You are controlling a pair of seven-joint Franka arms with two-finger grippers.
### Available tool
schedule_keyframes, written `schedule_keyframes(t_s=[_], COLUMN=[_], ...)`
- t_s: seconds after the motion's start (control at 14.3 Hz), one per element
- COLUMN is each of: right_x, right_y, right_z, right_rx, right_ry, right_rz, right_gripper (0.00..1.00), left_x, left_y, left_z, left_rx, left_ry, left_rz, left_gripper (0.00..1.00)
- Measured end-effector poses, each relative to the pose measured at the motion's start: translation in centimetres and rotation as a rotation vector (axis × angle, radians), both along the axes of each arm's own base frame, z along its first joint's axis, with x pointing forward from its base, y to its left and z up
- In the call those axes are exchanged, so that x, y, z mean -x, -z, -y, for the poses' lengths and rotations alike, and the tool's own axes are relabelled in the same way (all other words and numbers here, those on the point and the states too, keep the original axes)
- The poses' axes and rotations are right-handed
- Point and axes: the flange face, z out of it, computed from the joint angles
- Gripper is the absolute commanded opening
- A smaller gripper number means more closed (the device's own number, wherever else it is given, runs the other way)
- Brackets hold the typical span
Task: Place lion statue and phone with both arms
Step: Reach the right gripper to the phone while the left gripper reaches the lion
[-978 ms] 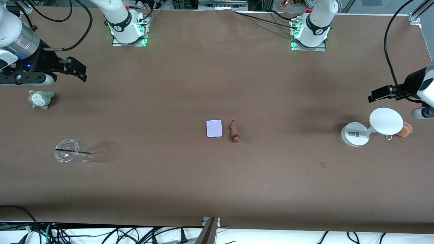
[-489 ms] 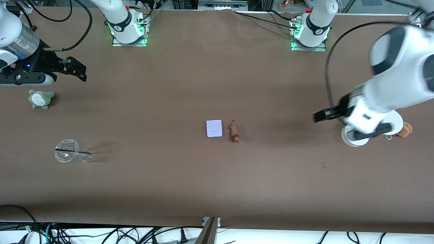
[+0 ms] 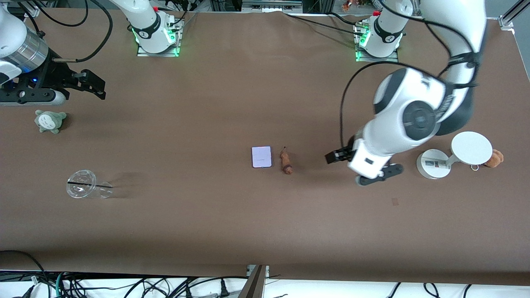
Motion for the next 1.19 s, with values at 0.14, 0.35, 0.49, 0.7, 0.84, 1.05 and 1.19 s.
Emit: schedule_keyframes(t_s=[0.14, 0.35, 0.49, 0.7, 0.84, 1.05, 1.19], right_x=[0.0, -0.4, -1.4, -3.4, -3.9, -3.8, -3.8], right_y=[0.0, 0.8, 3.2, 8.5, 9.7, 9.5, 10.2], right_z=[0.0, 0.0, 0.1, -0.1, -0.2, -1.4, -4.1], right_rx=[0.0, 0.015, 0.042, 0.057, 0.057, 0.047, 0.009], right_ry=[0.0, -0.003, -0.008, -0.019, -0.037, -0.056, -0.071], right_rz=[0.0, -0.012, -0.054, -0.143, -0.164, -0.159, -0.158], right_gripper=[1.0, 1.0, 1.0, 1.0, 1.0, 1.0, 1.0], left_x=[1.1, 2.9, 4.3, 5.1, 5.1, 5.2, 5.4], left_y=[2.5, 6.6, 9.9, 13.5, 15.4, 17.9, 19.4], left_z=[3.9, 9.6, 12.5, 15.0, 15.4, 16.0, 16.3], left_rx=[-0.026, -0.068, -0.119, -0.111, -0.1, -0.086, -0.078], left_ry=[-0.004, -0.009, 0.005, 0.009, 0.01, 0.011, 0.013], left_rz=[-0.006, 0.026, 0.034, 0.064, 0.072, 0.083, 0.088], left_gripper=[1.0, 1.0, 1.0, 1.0, 1.0, 1.0, 1.0])
